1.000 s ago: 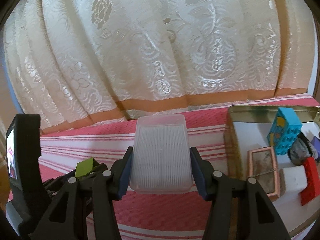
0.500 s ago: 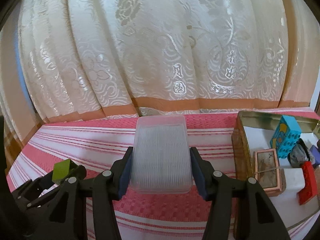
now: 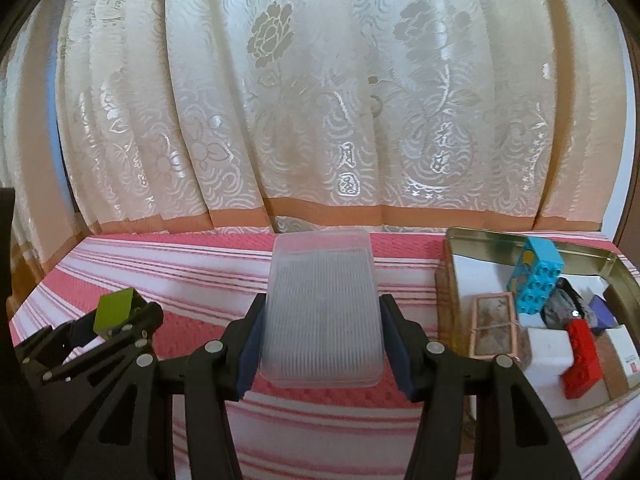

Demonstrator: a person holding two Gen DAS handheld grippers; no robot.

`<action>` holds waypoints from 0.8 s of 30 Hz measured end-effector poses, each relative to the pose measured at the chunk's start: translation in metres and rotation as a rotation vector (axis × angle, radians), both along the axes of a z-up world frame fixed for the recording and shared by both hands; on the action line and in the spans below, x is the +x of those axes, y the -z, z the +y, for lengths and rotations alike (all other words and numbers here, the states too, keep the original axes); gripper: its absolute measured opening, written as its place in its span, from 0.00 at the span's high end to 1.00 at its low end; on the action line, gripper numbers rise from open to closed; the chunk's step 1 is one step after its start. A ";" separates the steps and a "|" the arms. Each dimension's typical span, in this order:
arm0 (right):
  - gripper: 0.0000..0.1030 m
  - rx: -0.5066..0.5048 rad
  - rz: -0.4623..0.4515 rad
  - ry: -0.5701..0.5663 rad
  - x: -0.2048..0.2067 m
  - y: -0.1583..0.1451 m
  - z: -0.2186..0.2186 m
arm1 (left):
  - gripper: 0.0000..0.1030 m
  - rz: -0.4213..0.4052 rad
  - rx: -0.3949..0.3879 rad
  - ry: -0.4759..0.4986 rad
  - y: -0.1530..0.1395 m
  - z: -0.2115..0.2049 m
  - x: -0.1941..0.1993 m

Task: Organize rigid objects
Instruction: 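Carry the green cube and clear box toward the tin tray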

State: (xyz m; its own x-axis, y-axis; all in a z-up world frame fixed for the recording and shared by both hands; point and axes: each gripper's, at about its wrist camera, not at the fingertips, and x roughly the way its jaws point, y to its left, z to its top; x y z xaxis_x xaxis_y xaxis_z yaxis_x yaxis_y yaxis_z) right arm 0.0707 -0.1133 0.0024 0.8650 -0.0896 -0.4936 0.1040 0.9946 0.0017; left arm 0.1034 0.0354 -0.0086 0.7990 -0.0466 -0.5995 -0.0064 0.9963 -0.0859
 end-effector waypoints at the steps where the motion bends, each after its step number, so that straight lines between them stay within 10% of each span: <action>1: 0.45 -0.004 0.001 0.000 -0.003 0.000 0.000 | 0.54 -0.004 -0.005 0.001 0.000 0.001 -0.002; 24: 0.45 -0.011 -0.005 0.009 -0.039 -0.001 -0.018 | 0.54 -0.115 -0.021 0.024 -0.013 -0.011 -0.047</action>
